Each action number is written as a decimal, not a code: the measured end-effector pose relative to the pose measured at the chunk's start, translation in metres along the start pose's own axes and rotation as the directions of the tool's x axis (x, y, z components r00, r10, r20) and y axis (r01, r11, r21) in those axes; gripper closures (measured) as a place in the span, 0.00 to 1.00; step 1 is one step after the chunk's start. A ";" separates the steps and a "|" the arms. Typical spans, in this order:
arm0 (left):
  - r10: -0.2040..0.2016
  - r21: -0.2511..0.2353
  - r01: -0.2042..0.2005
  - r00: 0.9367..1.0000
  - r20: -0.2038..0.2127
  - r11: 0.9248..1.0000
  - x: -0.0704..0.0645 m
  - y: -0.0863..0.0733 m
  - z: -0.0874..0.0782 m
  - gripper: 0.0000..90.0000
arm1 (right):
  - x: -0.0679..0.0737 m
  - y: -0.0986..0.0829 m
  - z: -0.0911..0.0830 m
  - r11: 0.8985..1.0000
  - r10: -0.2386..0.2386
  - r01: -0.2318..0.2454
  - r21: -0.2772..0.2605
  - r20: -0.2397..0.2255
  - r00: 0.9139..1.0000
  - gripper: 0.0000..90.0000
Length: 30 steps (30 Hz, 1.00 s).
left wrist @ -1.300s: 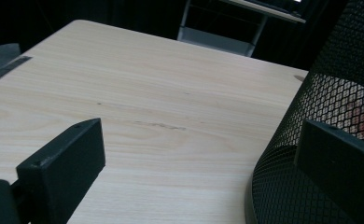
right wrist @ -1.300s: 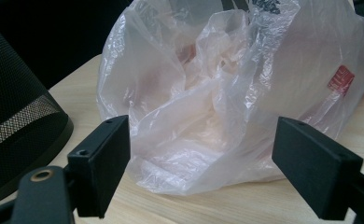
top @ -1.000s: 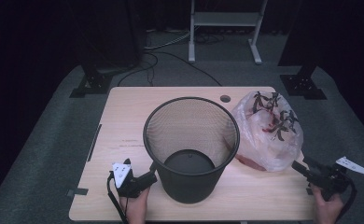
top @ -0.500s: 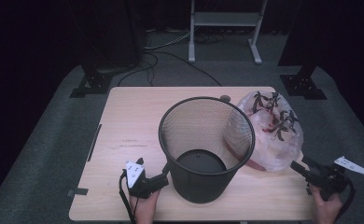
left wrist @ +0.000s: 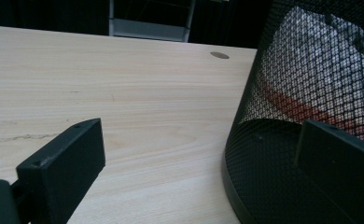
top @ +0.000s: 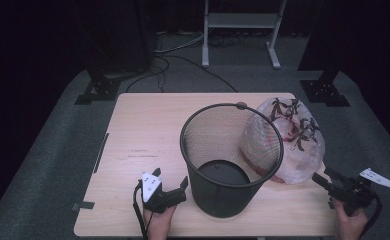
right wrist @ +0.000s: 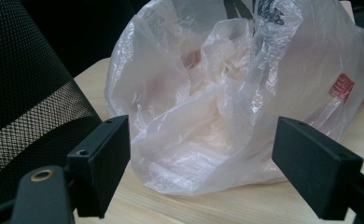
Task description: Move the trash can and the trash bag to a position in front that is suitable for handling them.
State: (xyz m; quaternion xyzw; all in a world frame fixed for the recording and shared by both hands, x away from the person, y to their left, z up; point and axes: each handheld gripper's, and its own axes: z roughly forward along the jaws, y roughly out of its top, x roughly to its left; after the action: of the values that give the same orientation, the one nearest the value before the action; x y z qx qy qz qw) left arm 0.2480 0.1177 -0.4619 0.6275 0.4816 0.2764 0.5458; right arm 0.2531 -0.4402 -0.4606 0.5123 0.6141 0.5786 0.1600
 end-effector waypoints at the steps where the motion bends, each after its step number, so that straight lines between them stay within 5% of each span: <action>1: 0.001 0.000 -0.001 1.000 -0.007 1.000 0.001 0.000 -0.001 0.01 | 0.000 0.000 0.000 1.000 0.001 -0.001 -0.001 -0.001 1.000 0.21; 15: -0.040 -0.043 0.035 0.992 -0.122 0.998 0.040 0.010 -0.018 0.01 | 0.011 0.011 0.010 0.999 -0.033 0.033 0.004 -0.040 0.999 0.21; 30: -0.093 -0.071 0.080 0.975 -0.203 0.994 0.071 0.011 -0.031 0.01 | 0.015 0.042 0.050 0.999 -0.042 0.043 0.030 -0.056 0.998 0.21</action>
State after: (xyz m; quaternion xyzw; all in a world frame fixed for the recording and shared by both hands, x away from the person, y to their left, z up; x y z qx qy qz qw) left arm 0.2515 0.1951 -0.4568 0.5566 0.5536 0.3305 0.5239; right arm 0.3049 -0.4092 -0.4315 0.4854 0.6381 0.5793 0.1471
